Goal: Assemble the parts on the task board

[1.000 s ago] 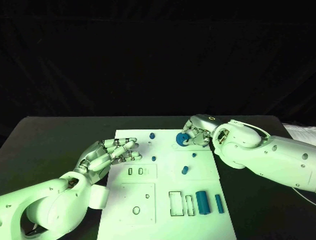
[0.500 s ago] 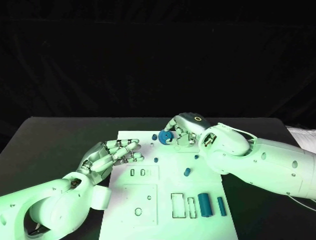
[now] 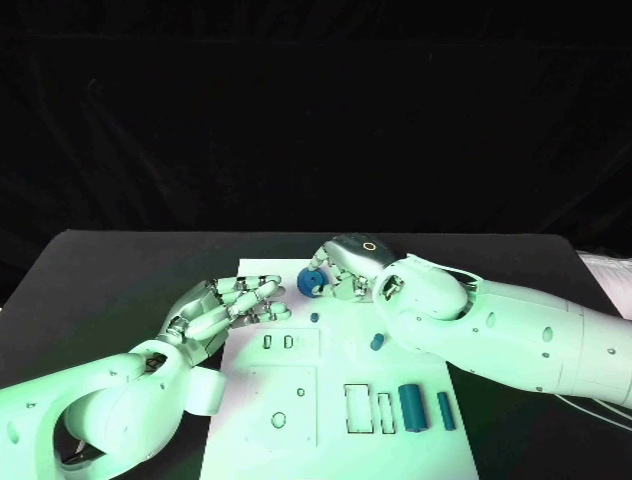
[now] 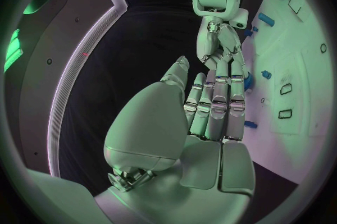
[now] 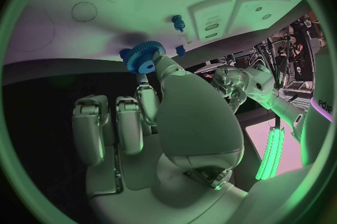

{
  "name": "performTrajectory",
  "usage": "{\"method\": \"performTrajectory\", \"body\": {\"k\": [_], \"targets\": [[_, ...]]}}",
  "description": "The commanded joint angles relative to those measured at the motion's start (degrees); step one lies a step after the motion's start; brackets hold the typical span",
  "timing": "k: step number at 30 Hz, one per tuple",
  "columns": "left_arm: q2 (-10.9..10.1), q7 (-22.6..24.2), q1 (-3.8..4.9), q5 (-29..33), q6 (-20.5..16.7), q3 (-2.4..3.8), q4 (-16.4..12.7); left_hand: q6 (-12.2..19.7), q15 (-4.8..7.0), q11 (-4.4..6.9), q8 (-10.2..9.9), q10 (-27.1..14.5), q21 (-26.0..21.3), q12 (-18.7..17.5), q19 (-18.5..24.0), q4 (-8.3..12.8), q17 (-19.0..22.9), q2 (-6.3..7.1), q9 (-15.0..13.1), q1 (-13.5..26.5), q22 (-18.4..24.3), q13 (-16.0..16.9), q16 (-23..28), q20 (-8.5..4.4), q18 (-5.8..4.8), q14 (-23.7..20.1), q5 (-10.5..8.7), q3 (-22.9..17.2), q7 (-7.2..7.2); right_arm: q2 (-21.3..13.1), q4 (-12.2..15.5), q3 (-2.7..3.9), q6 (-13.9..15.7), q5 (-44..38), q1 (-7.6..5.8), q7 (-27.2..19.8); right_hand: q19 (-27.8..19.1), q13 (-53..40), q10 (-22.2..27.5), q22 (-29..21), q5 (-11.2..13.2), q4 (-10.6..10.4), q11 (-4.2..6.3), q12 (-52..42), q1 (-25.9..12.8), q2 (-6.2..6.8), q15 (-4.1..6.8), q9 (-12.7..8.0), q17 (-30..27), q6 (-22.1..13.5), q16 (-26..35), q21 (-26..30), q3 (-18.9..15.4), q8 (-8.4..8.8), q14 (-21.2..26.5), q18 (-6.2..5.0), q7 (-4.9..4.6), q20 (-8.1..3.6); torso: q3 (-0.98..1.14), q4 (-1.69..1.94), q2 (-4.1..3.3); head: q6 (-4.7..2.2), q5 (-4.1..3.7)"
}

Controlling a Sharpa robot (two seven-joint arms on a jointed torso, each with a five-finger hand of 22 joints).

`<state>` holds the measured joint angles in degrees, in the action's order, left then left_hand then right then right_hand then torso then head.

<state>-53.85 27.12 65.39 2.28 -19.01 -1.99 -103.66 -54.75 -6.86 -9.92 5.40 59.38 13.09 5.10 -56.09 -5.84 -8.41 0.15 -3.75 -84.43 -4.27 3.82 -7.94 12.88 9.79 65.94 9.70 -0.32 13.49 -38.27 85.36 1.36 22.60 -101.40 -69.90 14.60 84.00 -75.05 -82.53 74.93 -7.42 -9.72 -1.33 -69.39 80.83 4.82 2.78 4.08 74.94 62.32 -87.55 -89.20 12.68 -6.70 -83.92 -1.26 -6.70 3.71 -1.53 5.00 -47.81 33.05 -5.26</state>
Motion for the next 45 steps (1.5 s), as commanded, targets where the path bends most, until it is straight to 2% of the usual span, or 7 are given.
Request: {"method": "performTrajectory", "body": {"k": [1, 16, 19, 27, 30, 33, 45], "targets": [[0.1, 0.4, 0.04, -0.3, 1.2, 0.04, -0.1, 0.0, -0.05, -0.19, -0.3, -0.2, -0.2, -0.2, 0.4, 0.4, -0.1, -0.60, 0.0, 0.1, 0.1, -0.1, 0.2, 0.20, 0.64, -0.4, -0.22, -0.1, 0.03, 0.8, -0.9, -0.13, -1.6, -1.6, 0.11, 0.0, 5.3, -0.6, -0.5, 13.7, 0.2, 0.0, 0.53, 0.2, -0.4, -0.16, 0.31, 0.2, 10.2, 2.0, -0.3, -0.2, 0.4, -0.15, -5.1, 0.95, 0.99, -0.57, 0.03, -0.11, -0.01, 0.12, 0.11], [0.2, 0.3, 0.04, -0.3, 1.3, 0.04, 0.0, 0.0, -0.05, -0.19, -0.3, -0.2, -0.2, -0.2, 0.4, 0.4, -0.1, -0.60, 0.0, 0.1, 0.1, -0.1, 0.2, 0.20, 0.64, -0.4, -0.22, -0.1, 0.03, 3.2, -3.8, -0.59, -3.0, -1.6, 0.18, 0.3, 5.2, 0.0, 0.0, 13.5, 2.3, -0.5, -0.22, 1.7, -3.0, 1.18, -0.27, -0.3, 10.2, -0.1, -0.3, -0.1, 0.6, 1.80, -5.1, 0.89, 0.08, -0.16, 0.10, -0.14, 0.00, 0.20, 0.17], [0.2, 0.3, 0.04, -0.3, 1.3, 0.04, 0.0, 0.0, -0.05, -0.19, -0.3, -0.2, -0.2, -0.2, 0.4, 0.4, -0.1, -0.60, 0.0, 0.1, 0.1, -0.1, 0.2, 0.20, 0.64, -0.4, -0.22, -0.1, 0.03, 3.5, -4.1, -0.64, -3.1, -1.6, 0.18, 0.5, 5.1, 0.1, 0.1, 13.4, 4.6, -1.4, -0.65, 2.1, -4.6, 1.66, -0.62, -0.4, 10.3, -1.4, -0.3, -0.1, 0.2, 2.82, -5.1, 0.88, -0.36, 0.12, 0.10, -0.13, 0.00, 0.19, 0.15], [0.2, 0.1, 0.05, -0.3, 1.4, 0.04, 0.0, 0.0, -0.07, -0.20, -0.4, -0.3, -0.3, -0.2, 0.4, 0.4, -0.1, -0.60, 0.0, 0.2, 0.1, -0.1, 0.3, 0.22, 0.64, -0.4, -0.22, -0.1, 0.04, 3.8, -4.5, -0.74, -4.7, -1.5, 0.18, 1.3, 5.0, 0.3, 0.4, 13.3, 4.7, -5.7, -1.41, 2.9, -9.5, 3.19, -1.31, -0.4, 10.4, -4.9, -0.4, 0.0, -3.2, 3.18, -5.1, 0.84, -1.05, 0.83, 0.07, -0.16, 0.02, 0.07, 0.17], [0.2, 0.1, 0.05, -0.3, 1.4, 0.04, -0.1, 0.0, -0.07, -0.20, -0.4, -0.3, -0.3, -0.2, 0.4, 0.4, -0.1, -0.60, 0.0, 0.2, 0.1, -0.1, 0.3, 0.22, 0.64, -0.4, -0.22, -0.1, 0.04, 3.8, -4.6, -0.77, -6.0, -1.2, 0.17, 1.7, 5.1, -0.1, 0.4, 13.3, 3.5, -7.1, -1.65, 2.7, -14.2, 1.28, -1.65, -0.3, 10.7, -5.4, -0.5, -0.1, -6.0, 3.10, -5.2, 0.85, -1.35, 1.20, 0.08, -0.14, 0.01, 0.03, 0.11], [0.2, 0.1, 0.05, -0.3, 1.4, 0.04, -0.1, 0.1, -0.08, -0.22, -0.4, -0.3, -0.3, -0.2, 0.5, 0.4, -0.1, -0.59, 0.0, 0.2, 0.1, -0.1, 0.3, 0.23, 0.64, -0.4, -0.23, -0.1, 0.05, 3.8, -4.6, -0.79, -7.1, -0.8, 0.17, 2.0, 5.2, -0.6, 0.2, 13.6, -1.7, -7.0, -1.76, 2.2, -18.9, -0.85, -1.68, -0.2, 11.1, -5.4, -0.7, -0.2, -8.8, 3.05, -5.3, 0.90, -1.33, 1.27, 0.08, -0.16, 0.02, 0.02, 0.09], [0.1, 0.0, 0.05, -0.3, 1.3, 0.04, -0.1, 0.1, -0.09, -0.23, -0.4, -0.3, -0.3, -0.2, 0.5, 0.5, -0.1, -0.57, 0.0, 0.2, 0.1, -0.1, 0.3, 0.25, 0.64, -0.5, -0.23, -0.1, 0.06, 3.5, -5.2, -0.81, -7.4, 0.2, 0.14, 3.0, 5.3, -1.2, 0.1, 13.7, -3.5, -7.0, -1.78, 1.7, -20.6, -3.52, -1.73, -0.2, 11.6, -5.2, -0.9, -0.2, -11.6, 2.99, -5.3, 0.94, -1.34, 1.36, 0.12, -0.16, -0.02, -0.03, 0.04]]}}
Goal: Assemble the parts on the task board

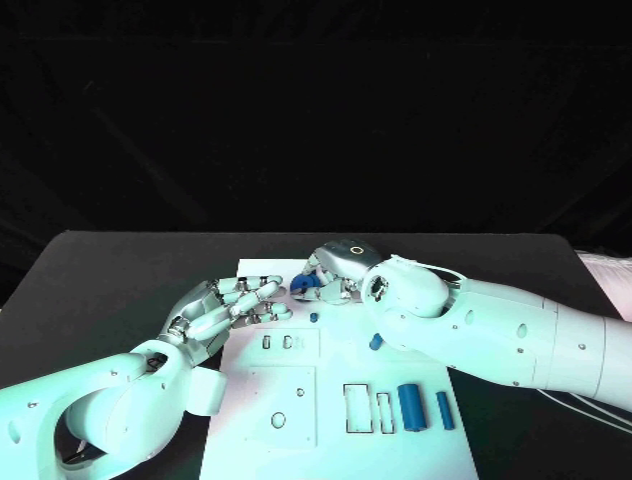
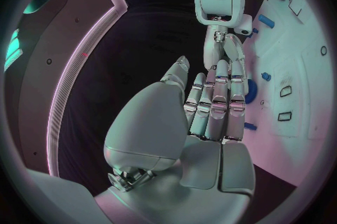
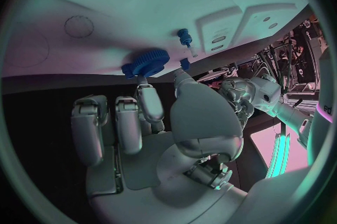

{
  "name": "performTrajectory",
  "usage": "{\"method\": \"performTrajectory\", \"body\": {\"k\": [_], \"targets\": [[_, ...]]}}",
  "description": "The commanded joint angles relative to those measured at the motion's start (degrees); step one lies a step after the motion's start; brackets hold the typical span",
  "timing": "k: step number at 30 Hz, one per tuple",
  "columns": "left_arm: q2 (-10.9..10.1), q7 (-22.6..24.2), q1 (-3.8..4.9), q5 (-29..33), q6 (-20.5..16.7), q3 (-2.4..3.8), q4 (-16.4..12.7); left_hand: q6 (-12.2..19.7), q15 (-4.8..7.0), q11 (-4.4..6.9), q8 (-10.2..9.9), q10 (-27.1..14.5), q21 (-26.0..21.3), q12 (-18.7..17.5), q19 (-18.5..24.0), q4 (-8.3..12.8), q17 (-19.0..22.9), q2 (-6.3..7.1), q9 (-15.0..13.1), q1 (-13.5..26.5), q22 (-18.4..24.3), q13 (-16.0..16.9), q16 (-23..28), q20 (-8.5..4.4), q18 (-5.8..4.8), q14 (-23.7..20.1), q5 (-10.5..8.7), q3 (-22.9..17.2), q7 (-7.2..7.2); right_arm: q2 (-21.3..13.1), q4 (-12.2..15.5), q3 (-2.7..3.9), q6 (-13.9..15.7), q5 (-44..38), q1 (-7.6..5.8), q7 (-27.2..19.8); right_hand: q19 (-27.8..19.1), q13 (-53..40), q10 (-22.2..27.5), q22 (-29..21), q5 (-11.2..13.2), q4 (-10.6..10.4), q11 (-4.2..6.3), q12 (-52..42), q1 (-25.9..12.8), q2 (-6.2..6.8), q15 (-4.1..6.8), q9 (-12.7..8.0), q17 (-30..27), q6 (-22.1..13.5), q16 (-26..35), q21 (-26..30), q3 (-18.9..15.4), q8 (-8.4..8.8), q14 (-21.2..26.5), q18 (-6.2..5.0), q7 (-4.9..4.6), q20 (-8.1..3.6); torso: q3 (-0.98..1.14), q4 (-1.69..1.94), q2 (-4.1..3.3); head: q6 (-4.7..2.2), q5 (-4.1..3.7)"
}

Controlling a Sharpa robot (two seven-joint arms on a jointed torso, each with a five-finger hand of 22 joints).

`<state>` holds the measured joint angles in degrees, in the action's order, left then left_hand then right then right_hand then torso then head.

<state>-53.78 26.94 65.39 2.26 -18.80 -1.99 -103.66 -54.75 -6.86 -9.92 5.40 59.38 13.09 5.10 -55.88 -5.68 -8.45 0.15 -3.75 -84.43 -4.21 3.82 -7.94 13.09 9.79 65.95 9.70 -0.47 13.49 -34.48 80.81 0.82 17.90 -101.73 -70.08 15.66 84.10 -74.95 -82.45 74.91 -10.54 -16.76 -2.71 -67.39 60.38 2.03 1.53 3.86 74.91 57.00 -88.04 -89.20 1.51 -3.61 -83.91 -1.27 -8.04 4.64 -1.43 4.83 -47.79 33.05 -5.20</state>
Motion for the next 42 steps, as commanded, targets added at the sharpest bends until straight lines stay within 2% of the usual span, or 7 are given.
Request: {"method": "performTrajectory", "body": {"k": [1, 10, 20, 25, 30, 35, 42], "targets": [[0.1, 0.2, 0.05, -0.3, 1.1, 0.04, -0.1, 0.1, -0.09, -0.23, -0.4, -0.3, -0.3, -0.2, 0.3, 0.3, -0.1, -0.57, 0.0, 0.2, 0.1, -0.1, 0.3, 0.04, 0.64, -0.5, -0.23, 0.1, 0.07, -0.3, -0.6, -0.28, -2.6, 0.6, 0.33, 2.0, 5.2, -1.3, 0.0, 13.8, -0.6, 0.1, -0.39, -0.3, 0.0, -0.86, -0.48, 0.1, 11.6, 0.1, -0.4, -0.2, -0.5, -0.10, -5.4, 0.96, 0.01, 0.43, 0.01, 0.00, -0.04, -0.04, -0.03], [-0.1, 0.2, 0.05, -0.3, 1.1, 0.04, -0.2, 0.1, -0.09, -0.23, -0.4, -0.3, -0.3, -0.2, 0.3, 0.3, -0.1, -0.57, 0.0, 0.2, 0.1, -0.1, 0.3, 0.04, 0.64, -0.5, -0.23, 0.1, 0.07, -1.1, -0.6, -0.28, -1.5, 0.7, 0.33, 2.1, 5.2, -1.7, -0.2, 13.8, -1.3, 0.2, -0.34, -0.7, 1.1, -1.28, -0.45, 0.1, 11.8, 0.3, -0.5, -0.2, -1.3, -0.09, -5.4, 0.96, 0.06, 0.41, 0.04, -0.03, -0.02, -0.07, -0.06], [-0.2, 0.2, 0.05, -0.3, 1.1, 0.04, -0.2, 0.1, -0.11, -0.26, -0.4, -0.4, -0.4, -0.3, 0.3, 0.3, -0.1, -0.58, 0.0, 0.2, 0.1, -0.1, 0.4, 0.06, 0.64, -0.5, -0.23, 0.1, 0.09, -4.2, 2.3, -0.24, 11.0, 2.9, 0.75, -3.4, 5.3, -2.3, -0.4, 14.0, -2.6, 0.5, -0.12, -1.3, 4.4, -1.58, -0.28, 0.1, 12.1, 1.1, -0.6, -0.3, -2.4, -0.19, -5.5, 1.00, 0.32, 0.29, 0.06, -0.07, -0.01, -0.20, -0.27], [-0.3, 0.2, 0.05, -0.3, 1.1, 0.04, -0.2, 0.2, -0.12, -0.26, -0.4, -0.4, -0.4, -0.3, 0.3, 0.4, -0.1, -0.58, 0.0, 0.2, 0.1, -0.1, 0.4, 0.07, 0.64, -0.5, -0.23, 0.1, 0.10, -7.8, 4.8, 0.05, 14.0, 8.3, 0.89, -7.9, 5.4, -2.4, -0.5, 14.1, -2.6, 0.6, -0.05, -1.4, 5.4, -1.63, -0.23, 0.2, 12.2, 1.4, -0.7, -0.4, -2.7, -0.22, -5.5, 1.03, 0.40, 0.23, 0.06, -0.12, 0.03, -0.33, -0.40], [-0.4, 0.2, 0.05, -0.3, 1.1, 0.04, -0.2, 0.2, -0.12, -0.26, -0.4, -0.4, -0.4, -0.3, 0.3, 0.4, -0.1, -0.58, 0.0, 0.2, 0.1, -0.1, 0.4, 0.07, 0.64, -0.5, -0.23, 0.1, 0.10, -13.9, 7.8, 0.66, 12.5, 18.3, 0.70, -13.4, 5.5, -2.5, -0.5, 14.3, -2.4, 1.4, 0.04, -1.3, 8.4, -1.42, -0.15, 0.1, 12.4, 1.8, -0.7, -0.4, -3.2, -0.17, -5.5, 1.08, 0.47, 0.16, 0.05, -0.19, 0.08, -0.50, -0.75], [-0.5, 0.2, 0.05, -0.3, 1.1, 0.03, -0.1, 0.2, -0.13, -0.27, -0.4, -0.4, -0.4, -0.3, 0.3, 0.4, -0.1, -0.59, 0.0, 0.2, 0.1, -0.1, 0.5, 0.08, 0.65, -0.5, -0.23, 0.1, 0.10, -19.9, 8.3, 0.91, 9.2, 24.5, 0.42, -16.3, 5.5, -2.6, -0.4, 14.4, -0.2, 5.2, 0.23, -1.1, 14.9, -0.44, 0.03, 0.1, 12.5, 2.3, -0.8, -0.5, -2.8, -0.20, -5.5, 1.11, 0.60, 0.01, 0.10, -0.33, 0.13, -0.77, -1.11], [-0.4, 0.3, 0.04, -0.3, 1.3, 0.03, 0.0, 0.2, -0.13, -0.26, -0.4, -0.4, -0.4, -0.3, 0.3, 0.4, -0.1, -0.60, 0.0, 0.2, 0.1, -0.1, 0.5, 0.08, 0.65, -0.5, -0.22, 0.1, 0.08, -24.9, 5.9, 0.98, 5.8, 27.5, 0.68, -19.2, 5.7, -2.8, -0.3, 14.7, 1.9, 8.9, 0.23, -1.1, 20.3, 1.14, 0.03, 0.0, 12.9, 2.2, -0.9, -0.6, -1.9, -0.03, -5.6, 1.17, 0.49, -0.04, 0.65, -0.97, 0.10, -0.93, -1.69]]}}
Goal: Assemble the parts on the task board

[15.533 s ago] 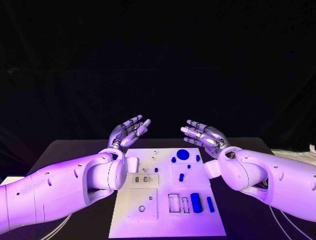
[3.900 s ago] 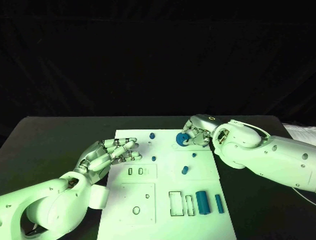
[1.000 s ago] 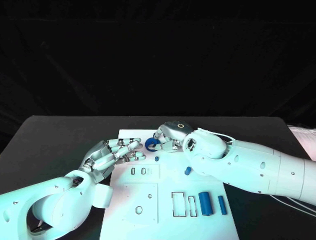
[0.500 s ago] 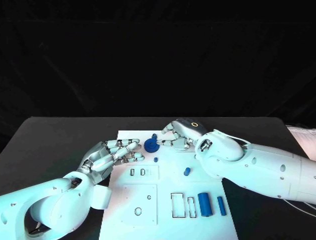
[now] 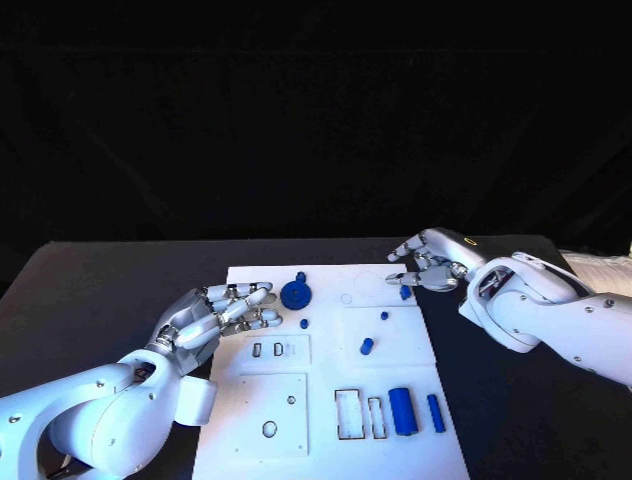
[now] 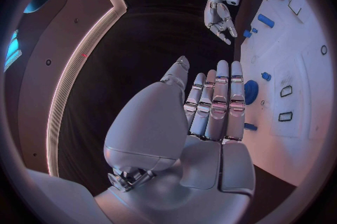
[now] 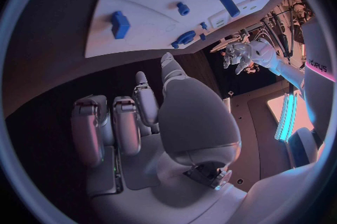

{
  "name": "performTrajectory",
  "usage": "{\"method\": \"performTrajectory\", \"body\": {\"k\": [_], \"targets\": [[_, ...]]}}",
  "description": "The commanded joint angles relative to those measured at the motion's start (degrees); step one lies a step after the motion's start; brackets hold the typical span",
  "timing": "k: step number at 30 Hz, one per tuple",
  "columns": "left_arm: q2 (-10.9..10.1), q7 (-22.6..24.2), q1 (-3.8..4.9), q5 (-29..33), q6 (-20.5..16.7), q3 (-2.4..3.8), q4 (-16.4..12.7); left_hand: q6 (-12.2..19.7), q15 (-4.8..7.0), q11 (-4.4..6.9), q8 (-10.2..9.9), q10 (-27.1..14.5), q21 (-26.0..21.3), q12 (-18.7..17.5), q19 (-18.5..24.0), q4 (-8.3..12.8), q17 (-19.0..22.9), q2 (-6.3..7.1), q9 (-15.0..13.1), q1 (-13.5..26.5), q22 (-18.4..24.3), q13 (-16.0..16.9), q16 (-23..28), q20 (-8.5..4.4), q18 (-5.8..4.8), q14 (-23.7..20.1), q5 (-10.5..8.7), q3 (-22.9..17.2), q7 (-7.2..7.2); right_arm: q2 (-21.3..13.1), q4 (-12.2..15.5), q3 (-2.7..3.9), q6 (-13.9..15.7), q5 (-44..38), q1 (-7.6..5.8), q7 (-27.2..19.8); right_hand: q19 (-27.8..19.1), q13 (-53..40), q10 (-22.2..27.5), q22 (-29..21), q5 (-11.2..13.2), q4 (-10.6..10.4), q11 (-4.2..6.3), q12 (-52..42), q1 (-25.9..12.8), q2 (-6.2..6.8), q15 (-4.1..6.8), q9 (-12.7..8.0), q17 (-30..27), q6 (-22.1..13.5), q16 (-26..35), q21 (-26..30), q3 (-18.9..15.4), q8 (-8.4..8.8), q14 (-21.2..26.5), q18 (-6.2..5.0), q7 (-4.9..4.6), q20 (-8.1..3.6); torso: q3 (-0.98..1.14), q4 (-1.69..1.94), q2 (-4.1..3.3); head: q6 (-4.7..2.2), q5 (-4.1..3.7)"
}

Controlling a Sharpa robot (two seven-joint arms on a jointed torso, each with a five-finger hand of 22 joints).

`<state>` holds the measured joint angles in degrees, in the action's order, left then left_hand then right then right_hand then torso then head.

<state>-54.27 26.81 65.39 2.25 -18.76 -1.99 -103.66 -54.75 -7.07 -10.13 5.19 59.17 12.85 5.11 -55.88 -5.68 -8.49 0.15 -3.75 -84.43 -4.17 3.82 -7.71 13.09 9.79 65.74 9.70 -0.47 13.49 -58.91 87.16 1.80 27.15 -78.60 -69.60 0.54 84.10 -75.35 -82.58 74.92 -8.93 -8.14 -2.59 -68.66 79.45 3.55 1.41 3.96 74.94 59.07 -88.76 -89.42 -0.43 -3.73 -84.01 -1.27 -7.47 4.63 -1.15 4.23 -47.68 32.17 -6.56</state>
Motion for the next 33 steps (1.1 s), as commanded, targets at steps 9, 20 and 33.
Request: {"method": "performTrajectory", "body": {"k": [9, 20, 33], "targets": [[0.4, 0.4, 0.01, -0.3, 1.4, 0.02, 0.6, 0.2, 0.07, -0.05, -0.2, -0.2, -0.2, -0.3, 0.3, 0.4, -0.1, -0.59, 0.0, 0.2, 0.1, -0.1, 0.2, 0.08, 0.65, -0.3, -0.22, 0.1, 0.08, -2.2, -2.6, -0.02, -4.5, 5.8, 1.23, -5.4, 5.7, -2.3, -0.1, 14.7, 0.2, 0.2, -0.13, 0.4, 0.5, 0.59, -0.04, -0.2, 12.9, -0.9, -0.2, -0.4, -0.8, 0.21, -5.5, 1.17, -0.32, 0.10, 0.84, -0.34, 0.00, -0.06, -0.52], [0.4, 0.3, -0.01, -0.3, 1.4, 0.01, 1.2, 0.2, 0.07, -0.05, -0.2, -0.2, -0.2, -0.3, 0.3, 0.4, -0.1, -0.59, 0.0, 0.2, 0.1, -0.1, 0.2, 0.08, 0.65, -0.3, -0.22, 0.1, 0.08, -2.3, -3.3, -0.02, -5.1, 6.2, 2.87, -5.9, 5.7, -2.4, -0.2, 14.7, 0.0, -0.1, -0.17, 0.3, 0.1, 0.67, -0.09, -0.2, 13.0, -1.0, -0.3, -0.4, -1.1, 0.15, -5.5, 1.17, -0.34, 0.16, 0.88, -0.42, -0.02, 0.20, -0.26], [0.5, 0.3, -0.02, -0.3, 1.4, 0.01, 1.3, 0.1, 0.07, -0.04, -0.2, -0.2, -0.2, -0.3, 0.4, 0.5, -0.1, -0.64, 0.0, 0.2, 0.1, -0.1, 0.3, 0.11, 0.66, -0.4, -0.22, 0.0, 0.05, -0.9, -4.7, -0.02, -3.3, 5.7, 3.71, -5.7, 5.8, -2.8, -0.5, 14.9, 3.7, 0.9, 0.01, -0.2, 2.5, -2.81, 0.04, 0.0, 13.4, 0.4, -0.4, -0.5, 1.3, -0.13, -5.6, 1.22, -0.23, 0.10, 0.80, -0.25, 0.04, 0.39, -0.15]]}}
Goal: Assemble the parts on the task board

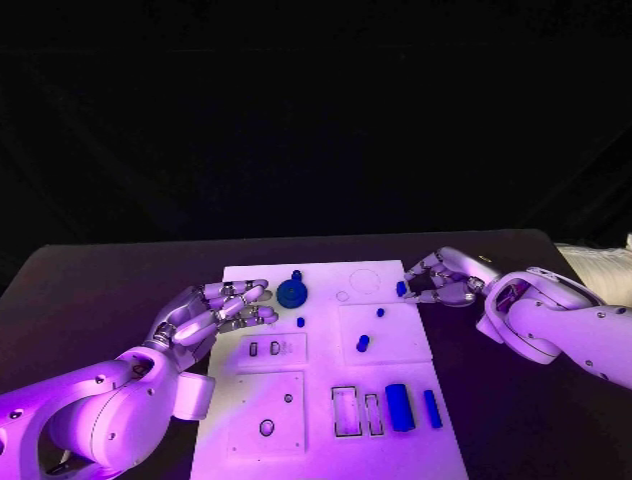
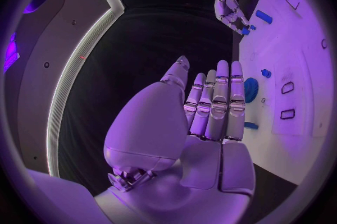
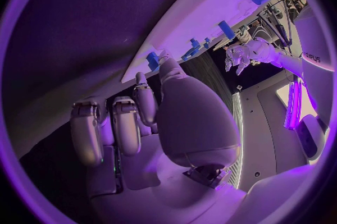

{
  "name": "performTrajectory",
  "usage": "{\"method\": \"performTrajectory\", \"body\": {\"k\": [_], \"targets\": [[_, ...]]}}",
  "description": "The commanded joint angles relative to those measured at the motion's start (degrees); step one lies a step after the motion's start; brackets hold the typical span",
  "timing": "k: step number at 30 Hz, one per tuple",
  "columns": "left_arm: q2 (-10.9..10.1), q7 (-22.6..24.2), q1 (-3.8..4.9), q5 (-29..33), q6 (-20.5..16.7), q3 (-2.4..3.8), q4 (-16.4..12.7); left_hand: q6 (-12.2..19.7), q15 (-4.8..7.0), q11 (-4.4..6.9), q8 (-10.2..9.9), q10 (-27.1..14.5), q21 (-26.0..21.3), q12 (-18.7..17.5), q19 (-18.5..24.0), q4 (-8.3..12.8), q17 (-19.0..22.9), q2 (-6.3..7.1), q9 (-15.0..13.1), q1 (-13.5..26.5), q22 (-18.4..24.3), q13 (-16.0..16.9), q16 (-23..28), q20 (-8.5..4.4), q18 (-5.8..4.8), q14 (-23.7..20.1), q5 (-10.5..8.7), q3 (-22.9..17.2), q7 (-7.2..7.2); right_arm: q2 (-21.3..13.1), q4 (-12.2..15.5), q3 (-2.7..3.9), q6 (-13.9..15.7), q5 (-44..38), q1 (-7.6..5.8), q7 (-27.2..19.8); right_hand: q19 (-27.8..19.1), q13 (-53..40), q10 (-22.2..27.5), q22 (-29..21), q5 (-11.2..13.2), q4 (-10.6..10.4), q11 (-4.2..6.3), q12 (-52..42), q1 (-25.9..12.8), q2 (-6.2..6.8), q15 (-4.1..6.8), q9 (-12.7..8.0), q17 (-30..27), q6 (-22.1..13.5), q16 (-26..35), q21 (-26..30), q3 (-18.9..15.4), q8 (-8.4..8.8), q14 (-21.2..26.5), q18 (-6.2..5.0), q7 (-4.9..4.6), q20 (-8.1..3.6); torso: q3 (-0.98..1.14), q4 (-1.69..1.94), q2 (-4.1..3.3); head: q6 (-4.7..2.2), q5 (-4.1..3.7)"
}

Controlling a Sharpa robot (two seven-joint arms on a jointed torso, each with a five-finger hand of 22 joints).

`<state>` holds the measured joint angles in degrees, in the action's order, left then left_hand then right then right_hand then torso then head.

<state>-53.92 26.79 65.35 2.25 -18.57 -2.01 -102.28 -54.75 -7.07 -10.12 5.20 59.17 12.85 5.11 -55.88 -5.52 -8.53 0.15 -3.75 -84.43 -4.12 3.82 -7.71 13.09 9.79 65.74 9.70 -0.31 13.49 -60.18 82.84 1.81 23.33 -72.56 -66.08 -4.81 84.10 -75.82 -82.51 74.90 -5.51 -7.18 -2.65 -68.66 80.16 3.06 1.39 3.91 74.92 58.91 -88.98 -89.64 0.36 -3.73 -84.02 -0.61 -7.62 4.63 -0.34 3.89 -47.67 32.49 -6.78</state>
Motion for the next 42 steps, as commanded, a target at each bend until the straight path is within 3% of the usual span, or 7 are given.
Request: {"method": "performTrajectory", "body": {"k": [1, 13, 29, 42], "targets": [[0.1, 0.3, 0.02, -0.3, 1.2, 0.03, -0.1, 0.1, 0.07, -0.04, -0.2, -0.2, -0.2, -0.3, 0.4, 0.3, -0.1, -0.64, 0.0, 0.2, 0.1, -0.1, 0.3, 0.10, 0.66, -0.4, -0.22, -0.1, 0.05, 0.5, -0.5, -0.03, 0.6, -0.3, 0.22, -0.4, 5.8, -2.4, -0.6, 14.9, 0.3, 0.0, 0.08, -0.2, 1.9, -2.48, 0.06, 0.1, 13.5, 0.6, -0.2, -0.3, 0.6, -0.12, -5.6, 0.57, -0.07, 0.09, -0.01, 0.10, 0.01, 0.08, 0.09], [0.1, 0.1, 0.02, -0.3, 1.4, 0.03, -0.1, 0.1, 0.07, -0.04, -0.2, -0.2, -0.2, -0.3, 0.4, 0.3, -0.1, -0.64, 0.0, 0.2, 0.1, -0.1, 0.3, 0.10, 0.66, -0.4, -0.22, -0.1, 0.05, 2.2, -1.0, -0.02, -0.2, -0.2, 0.66, -0.5, 5.9, -2.5, -0.7, 15.1, 0.5, 0.9, 0.31, -0.4, 3.2, -3.97, 0.24, 0.1, 13.8, 1.8, -0.4, -0.3, 2.6, -0.19, -5.7, 0.61, 0.18, -0.04, -0.05, 0.02, 0.03, 0.25, 0.22], [0.1, -0.2, 0.02, -0.3, 1.4, 0.03, -0.1, 0.2, 0.05, -0.07, -0.3, -0.2, -0.3, -0.3, 0.4, 0.3, -0.1, -0.63, 0.0, 0.3, 0.1, -0.1, 0.4, 0.13, 0.66, -0.4, -0.24, -0.1, 0.10, 2.8, -1.3, -0.01, -0.6, -0.3, 0.74, -0.3, 5.9, -2.8, -0.9, 15.1, 0.6, 1.7, 0.57, -0.7, 3.8, -4.57, 0.47, 0.1, 14.1, 3.1, -0.5, -0.4, 4.0, -0.37, -5.8, 0.61, 0.52, -0.22, -0.04, 0.01, 0.01, 0.23, 0.28], [0.1, -0.4, 0.02, -0.3, 1.5, 0.03, -0.1, 0.2, 0.03, -0.10, -0.3, -0.3, -0.3, -0.3, 0.4, 0.3, -0.1, -0.60, 0.0, 0.4, 0.1, -0.1, 0.4, 0.15, 0.66, -0.4, -0.28, 0.0, 0.13, 3.0, -1.5, 0.02, 1.8, -0.3, 0.74, -0.4, 5.9, -3.2, -1.2, 15.1, 2.2, 3.7, 2.58, -1.1, 4.6, -6.17, 2.07, 1.3, 15.1, 9.1, -1.0, -0.4, 7.9, -2.92, -6.0, 0.61, 3.05, -1.55, -0.04, 0.04, 0.05, 0.32, 0.19]]}}
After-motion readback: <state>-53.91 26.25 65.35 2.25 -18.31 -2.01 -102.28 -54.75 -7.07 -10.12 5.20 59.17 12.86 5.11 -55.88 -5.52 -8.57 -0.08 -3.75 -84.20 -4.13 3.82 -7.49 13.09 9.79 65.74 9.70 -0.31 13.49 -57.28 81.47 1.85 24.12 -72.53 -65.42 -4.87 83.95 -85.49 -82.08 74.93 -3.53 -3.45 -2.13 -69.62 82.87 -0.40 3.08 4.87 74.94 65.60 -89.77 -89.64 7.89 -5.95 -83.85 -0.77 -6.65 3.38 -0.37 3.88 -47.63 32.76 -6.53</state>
